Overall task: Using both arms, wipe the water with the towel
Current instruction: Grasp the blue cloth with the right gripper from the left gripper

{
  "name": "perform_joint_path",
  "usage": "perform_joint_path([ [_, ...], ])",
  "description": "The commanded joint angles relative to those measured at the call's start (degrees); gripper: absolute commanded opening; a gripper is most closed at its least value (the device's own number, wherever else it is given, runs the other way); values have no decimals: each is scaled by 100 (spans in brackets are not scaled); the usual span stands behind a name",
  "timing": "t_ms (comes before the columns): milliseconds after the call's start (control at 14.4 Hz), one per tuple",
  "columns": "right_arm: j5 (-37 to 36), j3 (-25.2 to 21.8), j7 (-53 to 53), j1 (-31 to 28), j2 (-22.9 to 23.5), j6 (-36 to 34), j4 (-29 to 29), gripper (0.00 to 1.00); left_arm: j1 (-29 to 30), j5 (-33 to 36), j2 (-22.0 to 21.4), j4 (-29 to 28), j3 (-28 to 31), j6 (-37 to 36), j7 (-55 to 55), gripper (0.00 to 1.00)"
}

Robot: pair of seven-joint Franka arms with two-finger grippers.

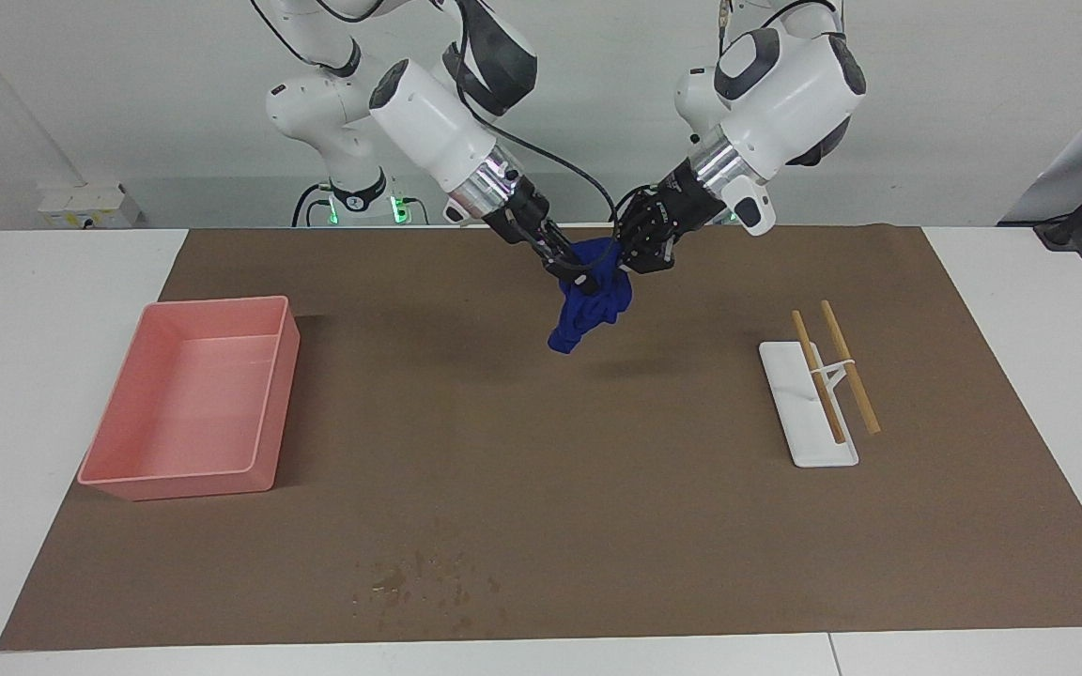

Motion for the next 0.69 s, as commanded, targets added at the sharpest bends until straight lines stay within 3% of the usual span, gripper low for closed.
perform_joint_path([
  [0,107,33,-336,1,-1,-119,22,0,-274,-93,-229,-161,32,-13,33,0],
  [69,98,24,-572,-17,-27,-338,22,0,-265,-58,-211,-118,40,13,50,0],
  [139,54,24,-801,-34,-45,-540,13,0,-274,-6,-185,-91,41,100,42,67],
  [208,28,7,-951,-34,-62,-690,4,0,-274,204,-159,-73,41,258,24,100],
  [416,-8,7,-1653,-139,-80,-736,-268,0,-300,1283,-71,49,32,383,173,100],
  [624,-69,15,-2481,-105,-115,-823,-689,0,-222,1998,17,217,40,339,1137,100],
])
